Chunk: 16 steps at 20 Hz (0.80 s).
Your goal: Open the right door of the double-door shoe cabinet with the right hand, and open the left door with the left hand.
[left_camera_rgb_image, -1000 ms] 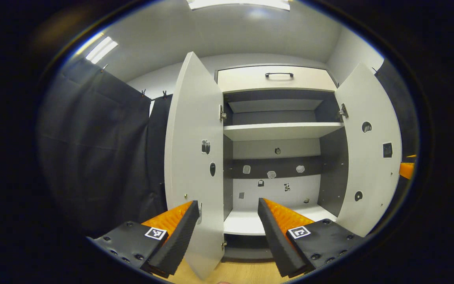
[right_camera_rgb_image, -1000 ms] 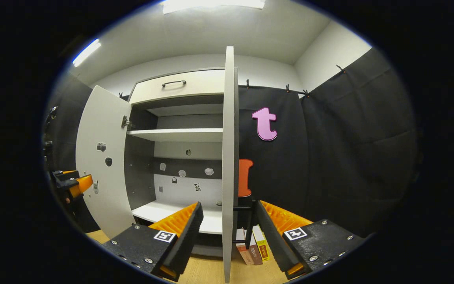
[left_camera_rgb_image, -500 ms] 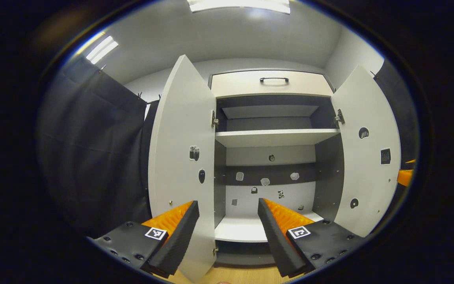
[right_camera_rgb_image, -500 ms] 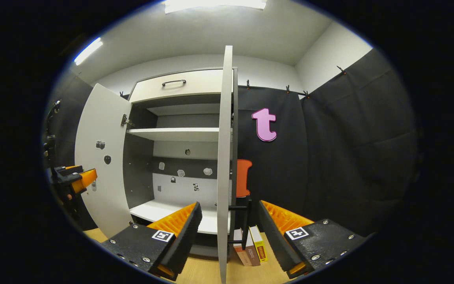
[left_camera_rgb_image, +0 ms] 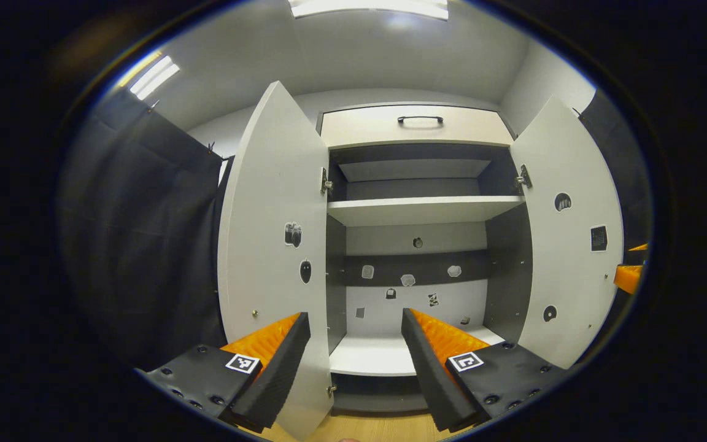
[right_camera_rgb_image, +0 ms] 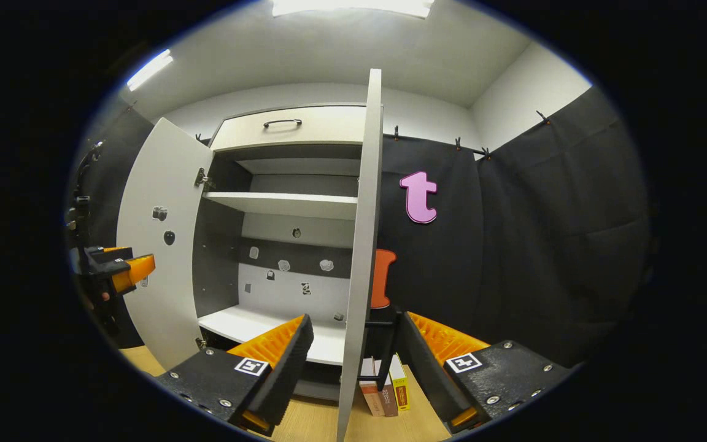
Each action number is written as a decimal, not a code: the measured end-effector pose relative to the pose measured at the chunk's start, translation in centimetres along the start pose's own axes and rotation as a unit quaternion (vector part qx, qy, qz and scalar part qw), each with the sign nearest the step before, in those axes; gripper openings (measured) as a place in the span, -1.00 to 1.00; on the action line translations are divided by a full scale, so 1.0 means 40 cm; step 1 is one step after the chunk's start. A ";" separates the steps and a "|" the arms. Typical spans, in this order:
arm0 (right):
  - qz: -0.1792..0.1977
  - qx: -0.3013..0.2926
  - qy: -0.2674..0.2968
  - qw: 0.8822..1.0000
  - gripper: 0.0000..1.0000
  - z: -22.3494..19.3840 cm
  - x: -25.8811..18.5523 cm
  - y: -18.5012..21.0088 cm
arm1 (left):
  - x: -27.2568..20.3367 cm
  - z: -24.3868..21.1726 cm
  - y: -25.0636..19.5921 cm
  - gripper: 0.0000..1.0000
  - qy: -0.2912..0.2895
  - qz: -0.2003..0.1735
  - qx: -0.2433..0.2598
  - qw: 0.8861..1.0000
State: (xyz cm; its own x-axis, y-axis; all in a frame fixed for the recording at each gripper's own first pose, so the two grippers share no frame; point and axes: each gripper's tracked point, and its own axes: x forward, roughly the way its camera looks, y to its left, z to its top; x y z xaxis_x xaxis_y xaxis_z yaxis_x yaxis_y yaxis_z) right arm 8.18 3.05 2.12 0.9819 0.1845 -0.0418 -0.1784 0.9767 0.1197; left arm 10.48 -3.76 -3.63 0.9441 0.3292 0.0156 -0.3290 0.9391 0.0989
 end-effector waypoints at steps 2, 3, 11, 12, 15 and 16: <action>0.001 -0.002 -0.001 1.000 0.80 -0.001 0.004 0.000 | 0.006 -0.007 0.006 0.91 0.003 0.003 -0.004 1.000; 0.001 -0.003 0.000 1.000 0.80 -0.001 0.008 -0.002 | 0.009 -0.009 0.011 0.92 0.003 0.005 -0.002 1.000; 0.003 -0.005 0.004 1.000 0.82 -0.010 0.019 0.009 | 0.016 -0.010 0.006 0.91 0.002 -0.001 0.005 1.000; 0.002 -0.005 0.004 1.000 0.82 -0.009 0.019 0.009 | 0.016 -0.009 0.005 0.92 0.001 -0.002 0.004 1.000; -0.002 -0.006 0.005 1.000 0.82 -0.009 0.016 0.011 | 0.017 -0.015 0.006 0.91 0.001 -0.004 0.005 1.000; -0.003 -0.006 0.005 1.000 0.82 -0.010 0.013 0.012 | 0.019 -0.016 0.004 0.91 0.002 -0.005 0.006 1.000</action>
State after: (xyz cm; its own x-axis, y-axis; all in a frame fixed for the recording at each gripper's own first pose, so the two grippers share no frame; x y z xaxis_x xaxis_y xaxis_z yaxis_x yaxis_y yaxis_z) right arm 8.59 3.67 1.75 0.9822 0.1800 -0.0534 -0.1735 0.9789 0.1078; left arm 11.13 -3.28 -4.25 0.9476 0.3193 0.0114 -0.3186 0.9415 0.1100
